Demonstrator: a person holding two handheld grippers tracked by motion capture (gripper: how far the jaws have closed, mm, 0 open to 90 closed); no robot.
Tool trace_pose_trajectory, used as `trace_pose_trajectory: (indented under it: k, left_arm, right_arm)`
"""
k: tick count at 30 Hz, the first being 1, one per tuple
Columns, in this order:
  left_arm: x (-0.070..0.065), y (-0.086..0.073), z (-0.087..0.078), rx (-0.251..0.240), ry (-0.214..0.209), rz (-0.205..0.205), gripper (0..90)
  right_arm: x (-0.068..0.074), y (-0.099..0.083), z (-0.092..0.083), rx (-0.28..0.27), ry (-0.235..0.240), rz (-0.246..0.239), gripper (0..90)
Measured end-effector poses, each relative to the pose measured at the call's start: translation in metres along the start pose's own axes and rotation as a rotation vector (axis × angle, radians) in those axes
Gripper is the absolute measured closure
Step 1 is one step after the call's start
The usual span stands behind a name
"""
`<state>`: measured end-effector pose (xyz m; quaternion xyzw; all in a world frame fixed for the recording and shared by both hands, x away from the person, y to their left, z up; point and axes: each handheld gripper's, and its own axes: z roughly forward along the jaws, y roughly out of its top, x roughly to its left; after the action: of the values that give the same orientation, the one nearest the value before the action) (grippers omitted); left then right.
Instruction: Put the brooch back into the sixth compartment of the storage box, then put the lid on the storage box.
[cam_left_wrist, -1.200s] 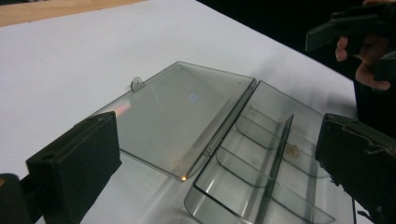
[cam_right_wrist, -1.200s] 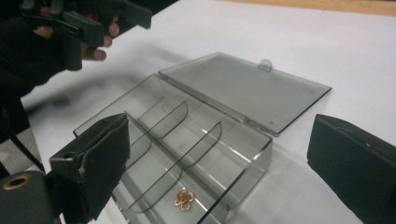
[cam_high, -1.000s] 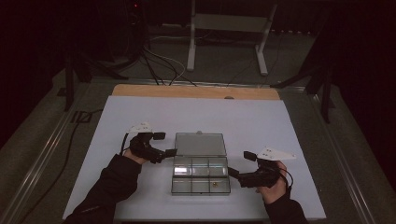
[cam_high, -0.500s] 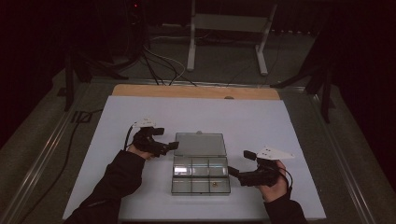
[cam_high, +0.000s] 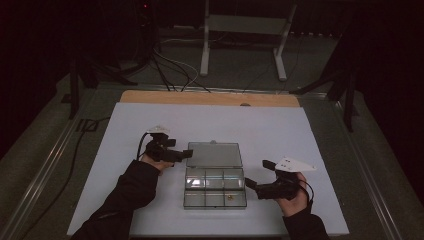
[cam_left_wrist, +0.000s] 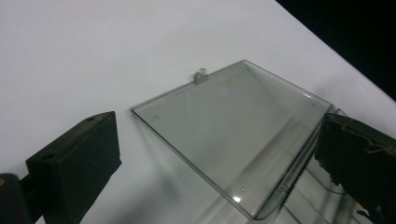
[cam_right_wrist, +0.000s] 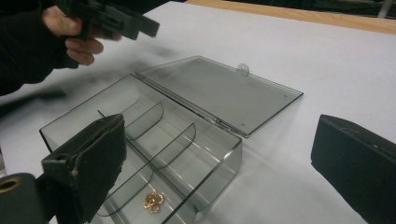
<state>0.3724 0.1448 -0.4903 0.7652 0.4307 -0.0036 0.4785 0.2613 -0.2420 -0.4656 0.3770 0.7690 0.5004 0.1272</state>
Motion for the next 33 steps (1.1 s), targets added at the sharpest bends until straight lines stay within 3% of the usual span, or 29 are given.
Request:
trace_pose_trajectory:
  k: [4, 7, 11, 20, 24, 33]
  left_arm:
    - [0.002, -0.002, 0.003, 0.027, -0.021, -0.026, 2.0]
    - [0.005, -0.003, 0.005, 0.045, -0.059, -0.07, 2.0]
    - [0.005, -0.004, 0.008, 0.069, -0.069, -0.087, 2.1]
    - [0.001, -0.006, 0.011, 0.098, -0.072, -0.097, 3.1]
    - [-0.002, -0.009, 0.013, 0.109, -0.056, -0.076, 5.8]
    - [-0.006, -0.013, 0.02, 0.132, -0.078, -0.076, 8.8]
  right_arm:
    - [0.0, 0.0, 0.001, 0.003, 0.0, -0.006, 3.4]
    - [0.001, -0.001, 0.002, 0.008, 0.001, -0.012, 3.4]
    - [0.001, -0.001, 0.002, 0.008, 0.001, -0.007, 3.4]
    - [0.0, -0.002, 0.003, 0.012, 0.006, -0.007, 3.4]
    - [0.001, -0.002, 0.003, 0.012, 0.007, -0.007, 3.4]
    - [0.001, -0.002, 0.004, 0.014, 0.011, -0.005, 3.5]
